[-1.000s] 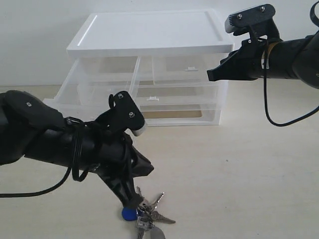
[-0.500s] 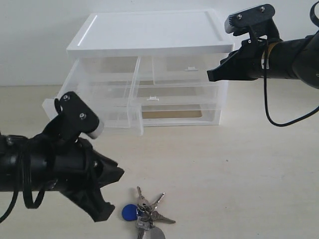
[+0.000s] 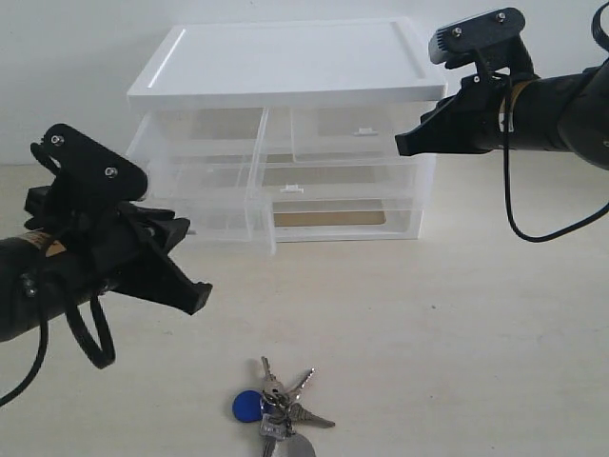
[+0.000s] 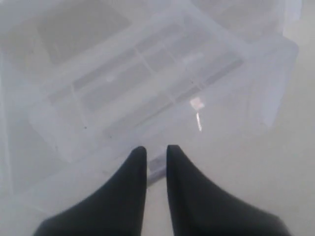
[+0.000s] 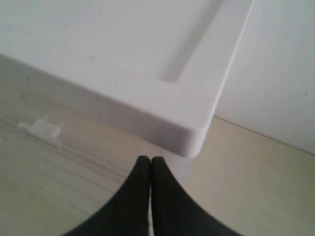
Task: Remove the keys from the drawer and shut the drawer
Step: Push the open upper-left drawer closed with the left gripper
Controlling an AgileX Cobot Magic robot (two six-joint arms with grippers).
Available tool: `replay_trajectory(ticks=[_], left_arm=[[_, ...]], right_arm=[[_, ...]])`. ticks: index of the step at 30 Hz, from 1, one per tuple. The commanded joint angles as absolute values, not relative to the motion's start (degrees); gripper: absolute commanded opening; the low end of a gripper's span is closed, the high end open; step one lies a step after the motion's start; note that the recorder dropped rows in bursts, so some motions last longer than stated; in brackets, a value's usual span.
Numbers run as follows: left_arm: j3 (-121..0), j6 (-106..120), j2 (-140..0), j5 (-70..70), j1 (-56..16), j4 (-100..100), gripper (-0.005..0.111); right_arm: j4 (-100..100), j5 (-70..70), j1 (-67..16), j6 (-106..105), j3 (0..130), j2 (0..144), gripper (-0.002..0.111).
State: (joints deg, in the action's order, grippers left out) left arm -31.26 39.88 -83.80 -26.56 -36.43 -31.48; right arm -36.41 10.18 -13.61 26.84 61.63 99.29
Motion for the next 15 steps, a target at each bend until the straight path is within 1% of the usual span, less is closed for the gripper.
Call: replay_trajectory(ticks=[1,7,10,13,15], left_arm=[[-32.65,33.55,-86.83,-35.78,-35.66,-25.07,0.013],[-37.79,33.57,-90.8,-37.16,-30.16,-20.61,0.013],[-40.59,27.12,-92.66,-36.48,-27.5,-13.79,0.013],[-45.33,14.91,-96.72,-35.54,-25.09,0.31,0.013],[-49.66,14.95,-100.2,-35.75,-24.34,1.6,0.013]], right_arm=[[-34.98,12.68,-12.66,26.83,62.7,99.6,0.0],[-34.98,12.68,-12.66,26.83,62.7,99.6,0.0],[-34.98,12.77,-12.66,26.83,62.7,99.6,0.0],[-34.98,12.77,-12.66,26.94,62.7,99.6,0.0],[-34.98,12.77,-12.66,26.94,62.7,99.6,0.0]])
